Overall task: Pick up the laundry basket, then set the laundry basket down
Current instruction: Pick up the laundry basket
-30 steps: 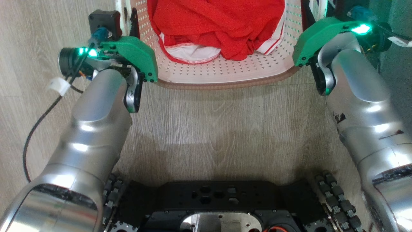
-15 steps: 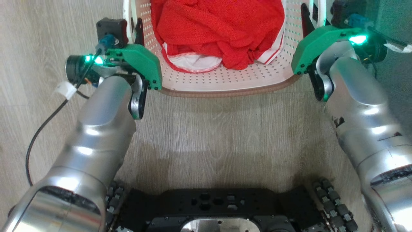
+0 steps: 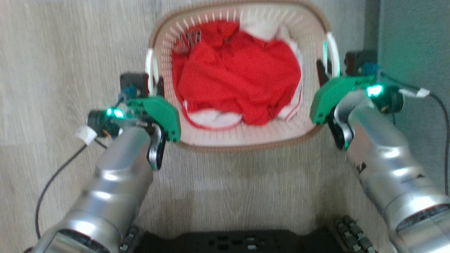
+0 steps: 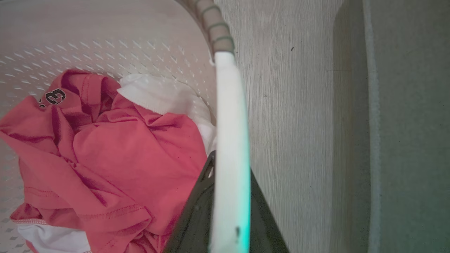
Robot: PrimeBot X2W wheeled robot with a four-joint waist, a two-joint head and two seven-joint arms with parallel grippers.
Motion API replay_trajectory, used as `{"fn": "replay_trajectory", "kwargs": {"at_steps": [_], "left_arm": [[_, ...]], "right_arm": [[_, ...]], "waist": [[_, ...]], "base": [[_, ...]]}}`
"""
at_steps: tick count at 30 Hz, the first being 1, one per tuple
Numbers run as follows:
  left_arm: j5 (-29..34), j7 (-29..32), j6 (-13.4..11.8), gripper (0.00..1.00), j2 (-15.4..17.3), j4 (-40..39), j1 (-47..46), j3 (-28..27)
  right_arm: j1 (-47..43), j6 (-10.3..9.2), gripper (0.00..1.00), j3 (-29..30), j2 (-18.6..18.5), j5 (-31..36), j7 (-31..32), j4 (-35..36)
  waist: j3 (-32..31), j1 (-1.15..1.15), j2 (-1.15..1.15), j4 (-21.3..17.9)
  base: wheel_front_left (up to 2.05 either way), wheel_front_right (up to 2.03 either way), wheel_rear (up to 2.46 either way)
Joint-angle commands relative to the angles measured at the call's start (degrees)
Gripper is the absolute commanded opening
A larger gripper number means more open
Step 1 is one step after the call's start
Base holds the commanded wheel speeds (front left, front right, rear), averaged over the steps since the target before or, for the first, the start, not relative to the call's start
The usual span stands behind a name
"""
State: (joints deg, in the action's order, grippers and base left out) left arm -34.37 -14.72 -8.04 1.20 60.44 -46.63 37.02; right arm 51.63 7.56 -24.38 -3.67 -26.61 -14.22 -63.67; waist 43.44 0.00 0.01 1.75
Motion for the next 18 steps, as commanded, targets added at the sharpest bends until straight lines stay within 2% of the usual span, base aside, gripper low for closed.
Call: {"fn": "replay_trajectory", "kwargs": {"at_steps": [1, 8, 18], "left_arm": [[-0.27, -0.28, -0.19, 0.0, 1.67, 0.27, 2.05, -0.52], [-4.91, 0.56, 1.4, 0.0, 1.67, 4.47, 6.8, 3.42], [-10.58, 4.26, 2.9, 0.0, 1.67, 6.29, 14.99, 8.7]], "right_arm": [[-3.06, -0.08, 0.0, -1.18, 0.8, -0.23, -0.78, 0.46], [-8.48, -0.08, 0.0, -5.97, 0.8, -6.83, 0.21, -2.94], [-16.45, -0.08, 0.0, -11.94, 0.8, -15.37, 3.16, -5.22]], "waist": [[-2.91, 0.0, -0.01, -0.22], [-11.5, 0.0, -0.01, -0.3], [-23.63, 0.0, -0.01, 0.16]], "base": [[0.0, 0.0, 0.0], [0.0, 0.0, 0.0], [0.0, 0.0, 0.0]]}}
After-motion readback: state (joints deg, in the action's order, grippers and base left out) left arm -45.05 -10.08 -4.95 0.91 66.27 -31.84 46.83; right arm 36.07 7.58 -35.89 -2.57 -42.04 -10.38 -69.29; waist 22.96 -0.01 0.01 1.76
